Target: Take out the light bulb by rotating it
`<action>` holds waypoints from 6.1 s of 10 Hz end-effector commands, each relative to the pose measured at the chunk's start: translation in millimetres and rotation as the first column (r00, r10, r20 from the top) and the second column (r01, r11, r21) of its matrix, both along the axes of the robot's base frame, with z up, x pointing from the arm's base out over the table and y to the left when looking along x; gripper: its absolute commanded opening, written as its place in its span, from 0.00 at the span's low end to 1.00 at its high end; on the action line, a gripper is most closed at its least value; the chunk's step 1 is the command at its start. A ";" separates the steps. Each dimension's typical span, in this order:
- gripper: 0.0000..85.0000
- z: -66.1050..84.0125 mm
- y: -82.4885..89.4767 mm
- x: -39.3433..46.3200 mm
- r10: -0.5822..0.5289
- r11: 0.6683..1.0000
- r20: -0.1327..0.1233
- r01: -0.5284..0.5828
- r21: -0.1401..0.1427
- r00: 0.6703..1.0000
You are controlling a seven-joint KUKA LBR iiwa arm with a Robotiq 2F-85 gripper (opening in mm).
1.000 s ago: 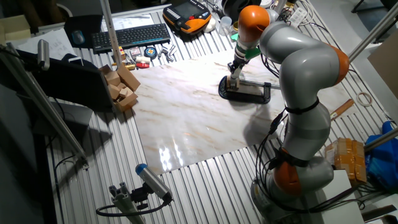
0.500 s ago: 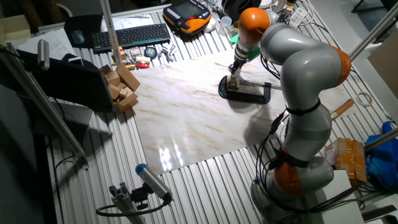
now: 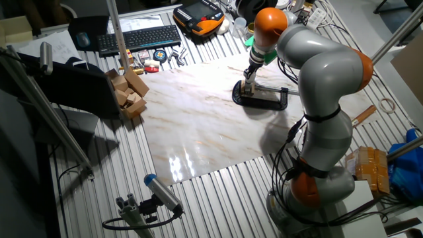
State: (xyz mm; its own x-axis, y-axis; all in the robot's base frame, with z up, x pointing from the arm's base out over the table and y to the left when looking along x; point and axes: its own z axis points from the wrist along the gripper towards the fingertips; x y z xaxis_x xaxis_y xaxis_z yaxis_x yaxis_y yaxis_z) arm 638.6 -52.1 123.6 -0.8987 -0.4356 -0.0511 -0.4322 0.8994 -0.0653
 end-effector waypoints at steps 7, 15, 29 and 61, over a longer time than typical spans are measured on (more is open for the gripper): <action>0.20 -0.9 1.1 0.3 0.000 1.000 0.001 0.000 0.002 1.000; 0.80 18.1 4.8 6.6 -0.184 0.983 0.008 0.184 0.023 0.983; 0.40 50.9 1.6 12.1 -0.957 -0.288 -0.059 0.945 0.153 -0.283; 0.80 48.5 3.7 12.9 -0.119 -0.991 -0.029 0.117 0.071 -0.992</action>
